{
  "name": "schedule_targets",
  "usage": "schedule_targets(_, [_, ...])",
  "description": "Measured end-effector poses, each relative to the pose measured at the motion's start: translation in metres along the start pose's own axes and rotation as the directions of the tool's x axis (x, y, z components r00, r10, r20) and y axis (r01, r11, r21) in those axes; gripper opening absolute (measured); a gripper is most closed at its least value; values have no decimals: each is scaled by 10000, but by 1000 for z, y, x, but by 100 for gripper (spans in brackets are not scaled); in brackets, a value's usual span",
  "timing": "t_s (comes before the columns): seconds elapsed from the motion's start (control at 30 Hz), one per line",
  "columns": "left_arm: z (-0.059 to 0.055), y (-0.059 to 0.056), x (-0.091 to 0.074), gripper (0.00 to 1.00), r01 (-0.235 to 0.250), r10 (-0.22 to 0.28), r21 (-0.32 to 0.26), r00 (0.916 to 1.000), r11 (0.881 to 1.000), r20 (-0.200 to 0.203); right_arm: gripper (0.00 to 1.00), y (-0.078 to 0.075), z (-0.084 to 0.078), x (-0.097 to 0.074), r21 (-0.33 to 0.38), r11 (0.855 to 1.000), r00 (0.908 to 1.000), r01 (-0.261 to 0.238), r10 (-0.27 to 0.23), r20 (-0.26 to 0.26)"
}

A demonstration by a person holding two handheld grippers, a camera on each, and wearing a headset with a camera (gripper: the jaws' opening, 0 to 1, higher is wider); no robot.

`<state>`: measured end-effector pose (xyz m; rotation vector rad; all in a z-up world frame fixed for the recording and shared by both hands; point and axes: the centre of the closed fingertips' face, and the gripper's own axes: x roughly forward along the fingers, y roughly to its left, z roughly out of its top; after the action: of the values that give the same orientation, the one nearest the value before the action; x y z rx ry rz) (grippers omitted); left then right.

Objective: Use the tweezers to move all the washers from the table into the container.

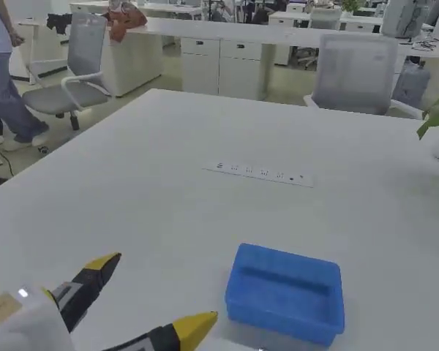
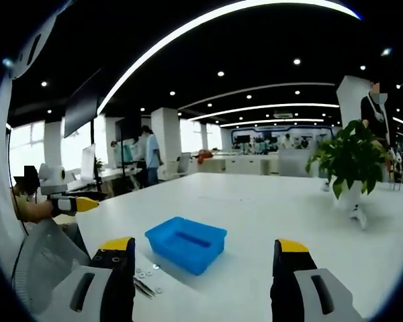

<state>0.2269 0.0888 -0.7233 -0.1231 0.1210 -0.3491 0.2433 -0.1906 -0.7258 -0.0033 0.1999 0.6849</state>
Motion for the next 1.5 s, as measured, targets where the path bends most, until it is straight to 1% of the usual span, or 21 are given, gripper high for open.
schedule_targets(0.17, [0,0,0,99,-20,20,-22,10000,10000,-3,83,2,0,0,-19,10000,10000,-22,22,-22])
schedule_targets(0.3, [-3,-1,1,99,56,-56,-44,9998,10000,-174,83,2,0,0,-19,10000,10000,-63,63,-42])
schedule_targets(0.37, [-4,-1,1,99,44,-42,70,9998,10000,-219,83,2,0,0,-27,10000,10000,-67,67,-70])
schedule_targets(0.5, [-3,0,1,99,-21,23,68,9998,10000,-174,83,3,0,1,-19,9999,9999,-98,98,-99])
schedule_targets(0.57, [-3,1,0,97,-40,41,13,9998,10000,-176,83,2,-2,1,-29,9999,9999,-108,108,-125])
schedule_targets(0.93, [-3,0,0,96,9,-8,77,9998,10000,-177,83,-1,0,0,-87,10000,10000,3,-4,-59])
schedule_targets(1.07, [-7,-2,2,96,109,-105,111,9992,9999,-376,83,-3,0,0,-69,9999,9999,89,-90,-80])
schedule_targets(1.1, [-8,-3,2,96,164,-159,109,9988,9998,-473,83,-4,-1,0,-86,9999,9999,105,-106,-99])
schedule_targets(1.17, [-9,-6,2,96,287,-281,103,9982,9995,-528,83,-7,-2,0,-44,9998,9997,181,-182,-169])
schedule_targets(1.27, [-8,-9,3,95,450,-451,-39,9977,9990,-499,82,-10,-4,0,-14,9996,9993,271,-271,-256])
schedule_targets(1.33, [-8,-9,3,95,530,-542,-250,9972,9983,-517,82,-11,-4,-1,-14,9994,9990,356,-356,-254])
schedule_targets(1.5, [-11,-10,5,94,645,-683,-551,9953,9964,-688,82,-16,-4,-2,-35,9982,9978,595,-595,-288])
